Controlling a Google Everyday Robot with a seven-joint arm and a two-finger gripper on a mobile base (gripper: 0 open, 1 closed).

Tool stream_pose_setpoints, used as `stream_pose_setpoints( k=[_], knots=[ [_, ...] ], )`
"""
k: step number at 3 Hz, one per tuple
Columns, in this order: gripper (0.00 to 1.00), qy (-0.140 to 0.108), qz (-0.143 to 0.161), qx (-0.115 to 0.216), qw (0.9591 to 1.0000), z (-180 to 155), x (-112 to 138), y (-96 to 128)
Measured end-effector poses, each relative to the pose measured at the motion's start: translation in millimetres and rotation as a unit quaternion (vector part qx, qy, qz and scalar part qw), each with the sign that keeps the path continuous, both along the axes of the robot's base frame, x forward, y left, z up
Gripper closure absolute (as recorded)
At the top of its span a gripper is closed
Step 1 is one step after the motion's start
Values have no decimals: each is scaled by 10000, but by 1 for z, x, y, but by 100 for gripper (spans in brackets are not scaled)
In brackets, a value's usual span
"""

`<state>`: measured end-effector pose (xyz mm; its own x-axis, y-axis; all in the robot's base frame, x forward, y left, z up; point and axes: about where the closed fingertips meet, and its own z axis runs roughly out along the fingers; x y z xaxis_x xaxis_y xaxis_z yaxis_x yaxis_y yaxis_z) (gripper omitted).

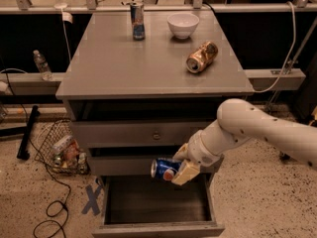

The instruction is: Place pepsi can into bottom drawer

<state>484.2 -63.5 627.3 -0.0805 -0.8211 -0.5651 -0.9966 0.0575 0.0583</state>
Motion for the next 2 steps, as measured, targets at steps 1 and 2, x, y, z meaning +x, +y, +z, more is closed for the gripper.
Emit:
stream_pose_setpoints(
  k=[1,2],
  knots=[
    [100,-166,-234,211,9994,-35,6,-1],
    [100,-165,-235,211,9994,-35,6,-1]
  ],
)
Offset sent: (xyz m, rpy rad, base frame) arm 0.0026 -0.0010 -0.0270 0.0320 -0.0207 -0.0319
